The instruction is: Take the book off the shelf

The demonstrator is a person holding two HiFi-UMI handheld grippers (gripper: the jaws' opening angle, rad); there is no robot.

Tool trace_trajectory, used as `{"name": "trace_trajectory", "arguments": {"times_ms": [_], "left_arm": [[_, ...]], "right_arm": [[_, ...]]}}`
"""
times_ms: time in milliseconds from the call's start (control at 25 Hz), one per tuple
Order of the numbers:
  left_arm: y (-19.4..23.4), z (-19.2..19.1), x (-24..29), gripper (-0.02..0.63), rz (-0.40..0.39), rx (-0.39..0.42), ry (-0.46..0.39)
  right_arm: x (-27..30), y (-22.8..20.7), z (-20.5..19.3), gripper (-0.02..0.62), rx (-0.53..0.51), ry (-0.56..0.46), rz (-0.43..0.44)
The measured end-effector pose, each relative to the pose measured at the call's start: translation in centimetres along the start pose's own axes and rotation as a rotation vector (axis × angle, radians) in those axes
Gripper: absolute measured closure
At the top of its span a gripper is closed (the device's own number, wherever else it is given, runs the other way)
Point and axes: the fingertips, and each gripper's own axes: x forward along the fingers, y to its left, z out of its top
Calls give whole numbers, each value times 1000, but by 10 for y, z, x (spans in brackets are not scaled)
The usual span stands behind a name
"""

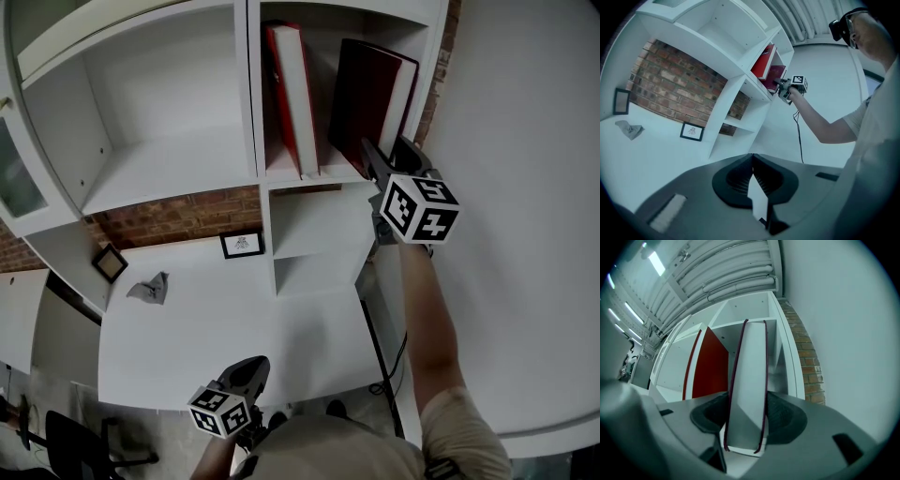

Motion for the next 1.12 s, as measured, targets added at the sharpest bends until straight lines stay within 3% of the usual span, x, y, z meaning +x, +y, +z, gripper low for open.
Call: {"name": "trace_trajectory", "arguments": {"times_ms": [680,920,1120], "left_arm": [[11,-16,-54,603,-76,-15,21],[5,-16,-52,603,-92,-14,29],[-5,-12,-46,603,-58,1,14]], "right_arm": [[-66,35,23,390,-56,-41,-100],[-84,34,30,390,-31,-91,-96],[-94,22,36,390,23,-146,-58]]}}
